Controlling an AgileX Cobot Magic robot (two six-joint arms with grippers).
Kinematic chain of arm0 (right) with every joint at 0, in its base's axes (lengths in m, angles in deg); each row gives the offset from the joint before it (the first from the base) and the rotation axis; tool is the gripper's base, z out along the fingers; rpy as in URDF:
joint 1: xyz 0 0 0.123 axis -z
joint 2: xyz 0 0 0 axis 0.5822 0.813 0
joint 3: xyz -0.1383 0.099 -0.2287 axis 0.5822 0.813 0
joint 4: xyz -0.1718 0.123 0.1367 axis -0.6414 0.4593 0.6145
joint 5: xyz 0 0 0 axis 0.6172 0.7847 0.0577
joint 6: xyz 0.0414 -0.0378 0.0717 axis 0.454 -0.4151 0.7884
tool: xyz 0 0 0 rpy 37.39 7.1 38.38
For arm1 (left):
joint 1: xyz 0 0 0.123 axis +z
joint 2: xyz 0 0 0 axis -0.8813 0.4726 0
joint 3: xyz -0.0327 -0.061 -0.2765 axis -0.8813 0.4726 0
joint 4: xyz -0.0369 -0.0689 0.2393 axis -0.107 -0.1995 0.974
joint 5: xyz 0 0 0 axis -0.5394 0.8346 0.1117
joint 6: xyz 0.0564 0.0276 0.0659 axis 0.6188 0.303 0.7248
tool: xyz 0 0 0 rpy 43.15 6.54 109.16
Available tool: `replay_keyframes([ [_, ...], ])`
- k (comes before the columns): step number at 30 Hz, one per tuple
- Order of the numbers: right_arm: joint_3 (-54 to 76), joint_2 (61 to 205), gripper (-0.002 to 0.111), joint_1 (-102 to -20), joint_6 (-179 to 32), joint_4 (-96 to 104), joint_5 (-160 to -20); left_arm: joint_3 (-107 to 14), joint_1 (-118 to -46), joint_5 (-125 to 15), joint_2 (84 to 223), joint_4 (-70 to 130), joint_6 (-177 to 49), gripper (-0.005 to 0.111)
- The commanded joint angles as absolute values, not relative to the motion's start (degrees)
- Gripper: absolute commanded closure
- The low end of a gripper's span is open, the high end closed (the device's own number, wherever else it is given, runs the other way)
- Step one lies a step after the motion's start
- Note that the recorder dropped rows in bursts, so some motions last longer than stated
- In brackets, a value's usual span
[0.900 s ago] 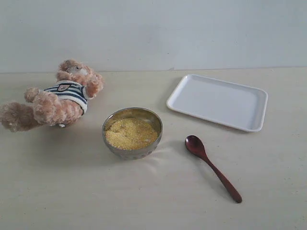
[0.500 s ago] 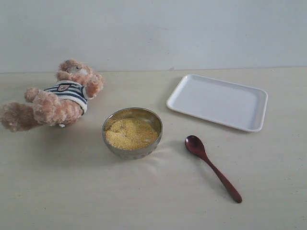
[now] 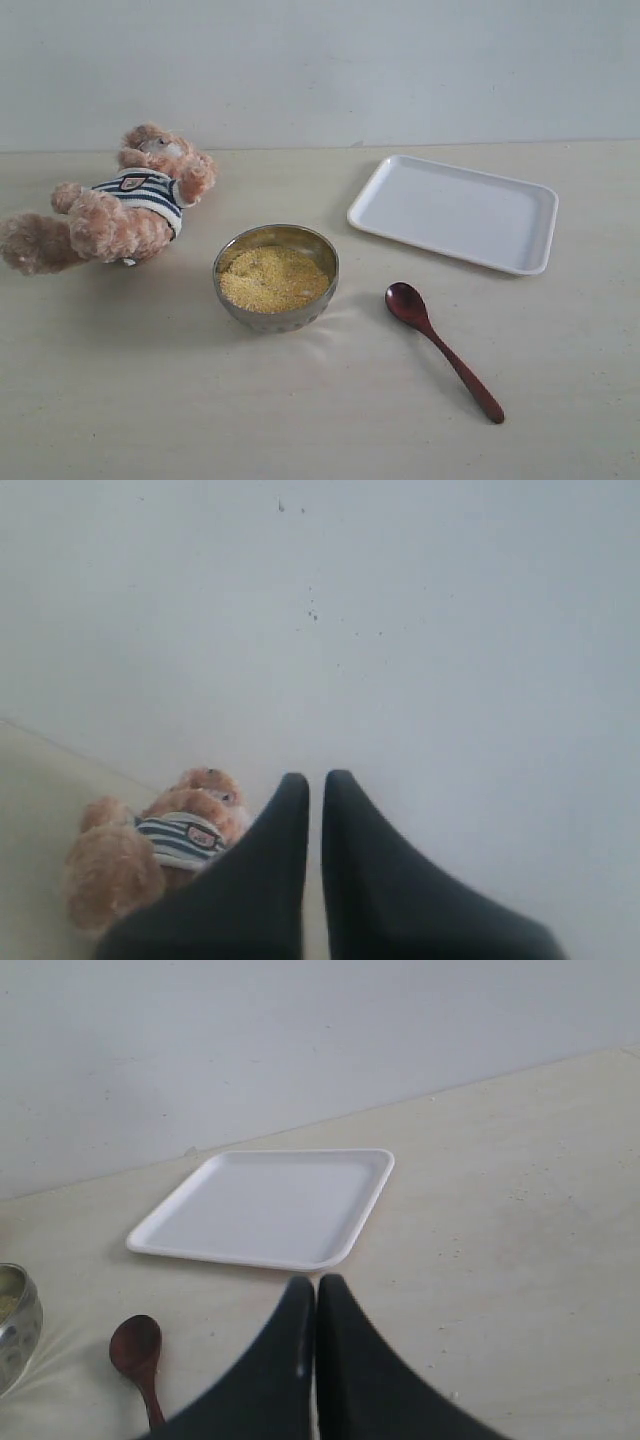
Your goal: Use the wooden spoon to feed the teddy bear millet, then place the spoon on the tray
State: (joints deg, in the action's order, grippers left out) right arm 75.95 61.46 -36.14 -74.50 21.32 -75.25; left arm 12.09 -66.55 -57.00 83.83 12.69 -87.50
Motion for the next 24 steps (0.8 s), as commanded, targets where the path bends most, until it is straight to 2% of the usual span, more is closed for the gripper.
replay_keyframes([
  [1, 75.9, 61.2, 0.108, -36.2, -74.7, 21.0, -75.0, 10.8, -66.4, -58.2, 83.7, 9.0, -101.8, 0.102],
  [4, 75.9, 61.2, 0.108, -36.2, -74.7, 21.0, -75.0, 7.2, -66.4, -56.4, 83.7, 11.8, -101.7, 0.102],
  [10, 75.9, 61.2, 0.108, -36.2, -74.7, 21.0, -75.0, -2.9, -66.4, -42.1, 83.7, 17.4, -93.6, 0.102],
  [12, 75.9, 61.2, 0.108, -36.2, -74.7, 21.0, -75.0, -6.7, -66.4, -36.5, 85.2, 17.0, -87.4, 0.090],
  [14, 75.9, 61.2, 0.108, -36.2, -74.7, 21.0, -75.0, -8.7, -66.4, -34.8, 87.8, 17.0, -84.1, 0.073],
  [16, 75.9, 61.2, 0.108, -36.2, -74.7, 21.0, -75.0, -10.5, -66.4, -35.4, 91.9, 17.0, -81.4, 0.048],
  [18, 75.9, 61.2, 0.108, -36.2, -74.7, 21.0, -75.0, -12.1, -66.4, -35.9, 97.4, 17.3, -79.8, 0.030],
  [19, 75.9, 61.2, 0.108, -36.2, -74.7, 21.0, -75.0, -13.1, -66.4, -35.9, 101.3, 17.4, -79.8, 0.027],
  [24, 75.9, 61.2, 0.108, -36.2, -74.7, 21.0, -75.0, -19.2, -66.4, -39.5, 124.6, 17.4, -75.9, 0.028],
])
